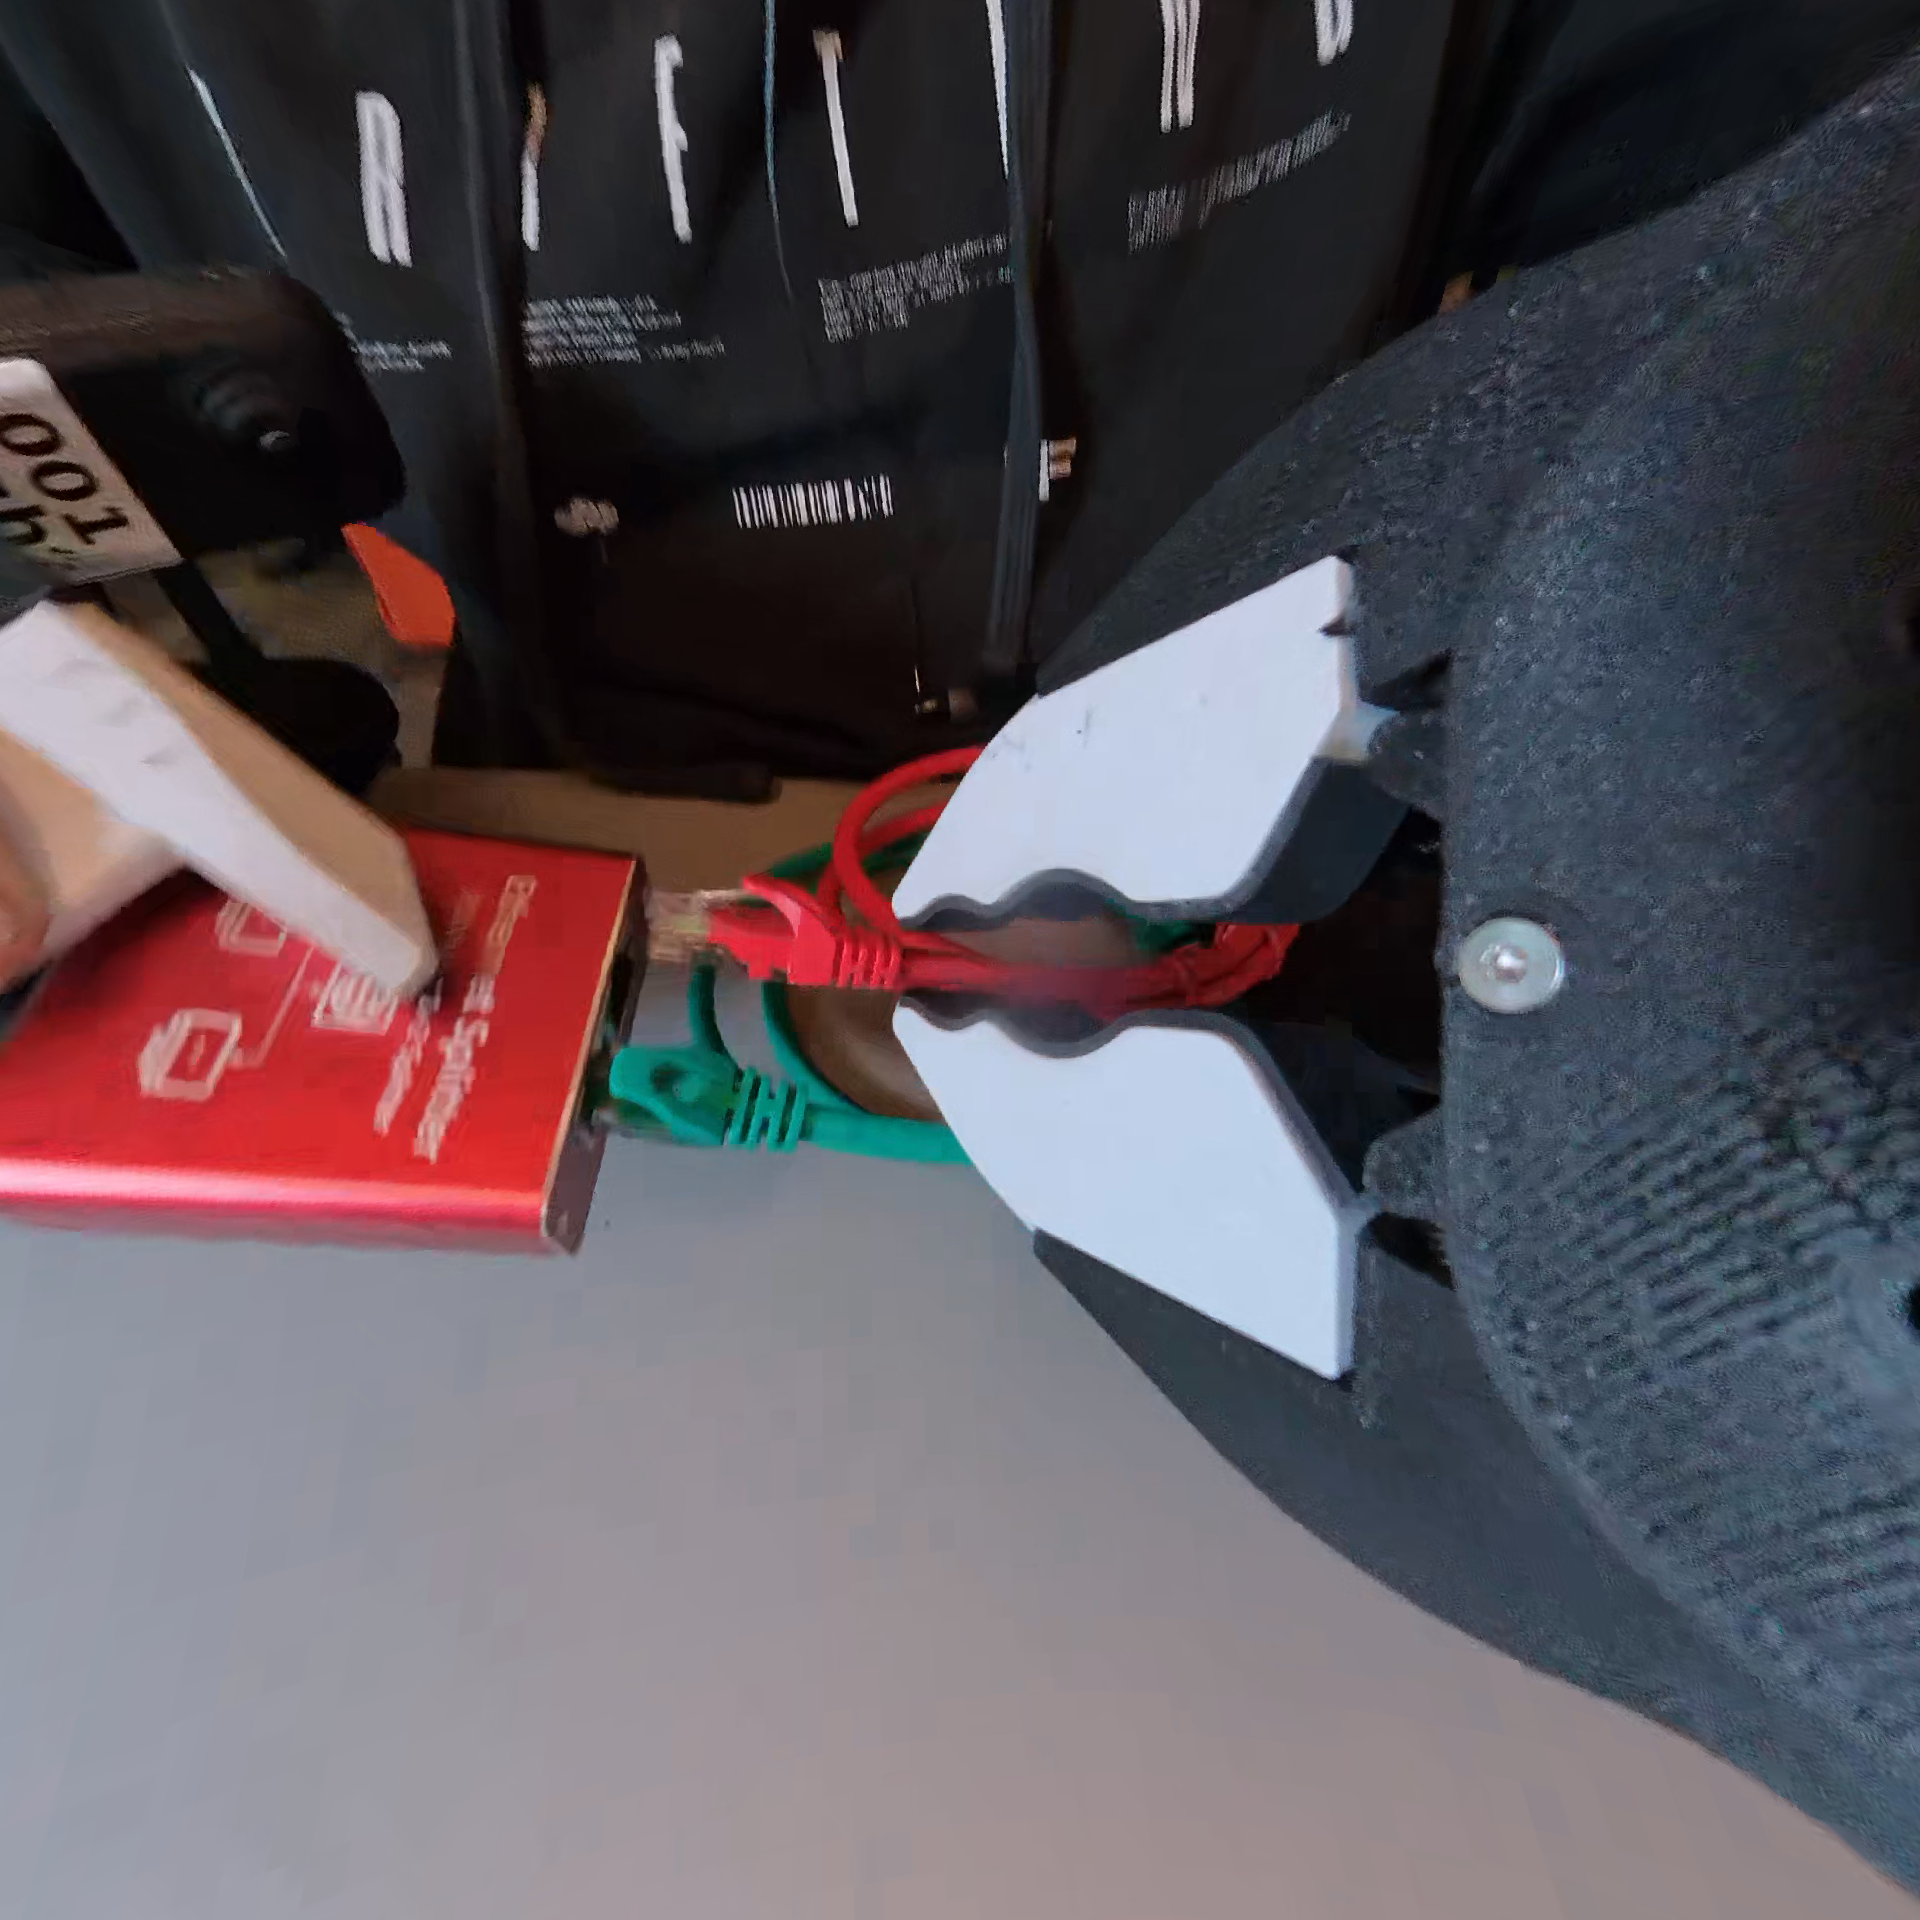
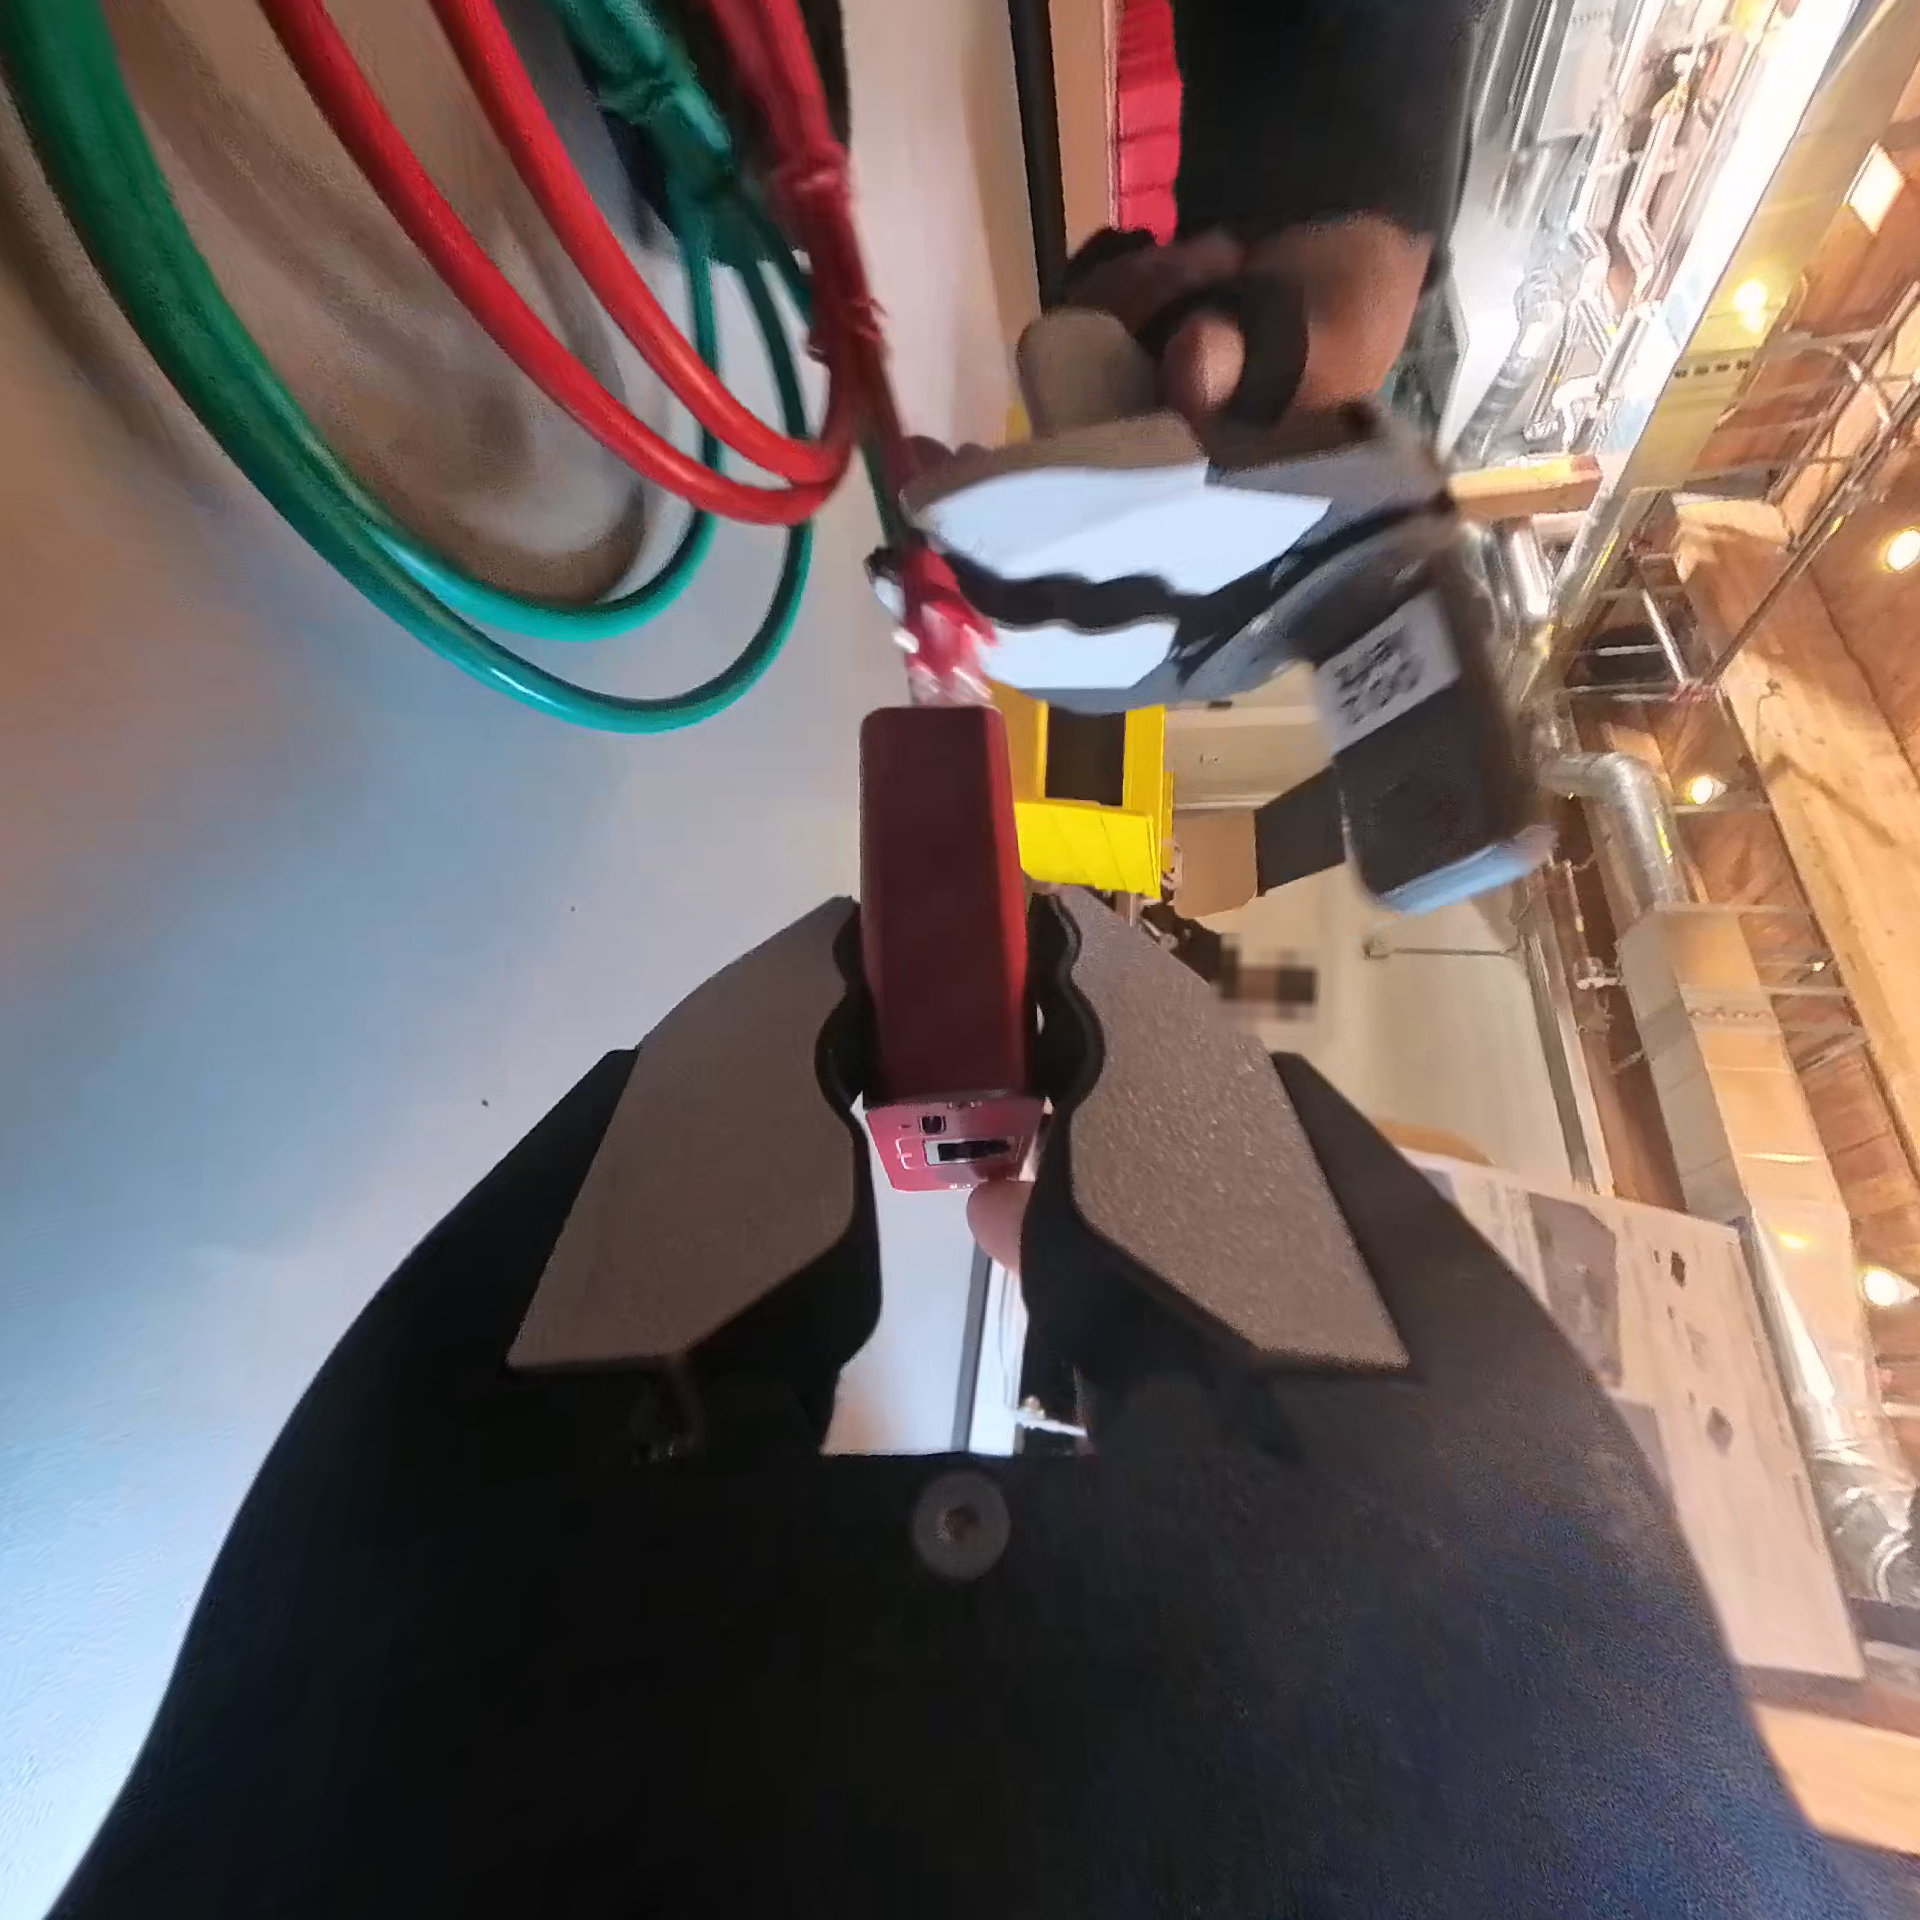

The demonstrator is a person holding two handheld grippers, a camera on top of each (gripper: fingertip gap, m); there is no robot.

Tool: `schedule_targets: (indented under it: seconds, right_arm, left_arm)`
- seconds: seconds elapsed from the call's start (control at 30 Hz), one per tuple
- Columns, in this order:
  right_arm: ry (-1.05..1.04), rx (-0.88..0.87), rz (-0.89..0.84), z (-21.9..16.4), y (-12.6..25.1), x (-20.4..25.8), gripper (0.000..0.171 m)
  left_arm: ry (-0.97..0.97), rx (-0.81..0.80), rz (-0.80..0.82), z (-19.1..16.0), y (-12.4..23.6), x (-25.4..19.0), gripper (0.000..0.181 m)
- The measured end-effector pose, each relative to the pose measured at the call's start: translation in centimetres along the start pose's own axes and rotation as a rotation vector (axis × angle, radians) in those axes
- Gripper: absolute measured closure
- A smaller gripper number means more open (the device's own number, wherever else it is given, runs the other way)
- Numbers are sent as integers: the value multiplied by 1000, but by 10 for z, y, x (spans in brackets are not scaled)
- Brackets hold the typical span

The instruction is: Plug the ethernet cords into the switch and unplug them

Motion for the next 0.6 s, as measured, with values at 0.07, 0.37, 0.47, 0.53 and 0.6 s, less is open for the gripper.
schedule_targets:
  seconds: [0.07,0.37,0.47,0.53,0.6]
  right_arm:
    - [-34,19,-1,-6,-1,1,143]
    - [-135,-15,-49,-11,-9,-11,143]
    - [-152,-32,-45,-13,-12,-18,142]
    - [-198,26,-8,-24,-17,-16,142]
    - [-253,138,78,-35,-24,-11,141]
  left_arm:
    - [-105,-61,117,0,9,-15,160]
    - [-453,-328,475,16,-9,-32,112]
    - [-415,-346,379,29,-8,-26,110]
    - [-353,-359,397,36,-4,-20,110]
    - [-219,-357,396,43,-2,-10,110]
Point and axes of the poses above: each gripper's, where its closed fingertips meet, y back along the fingers, z out of its top, x = y × z across the jaws, the point moved 10 cm from there along y, back along the fingers, and after that the axes turned 15 degrees about y, right-handed, at the moved point
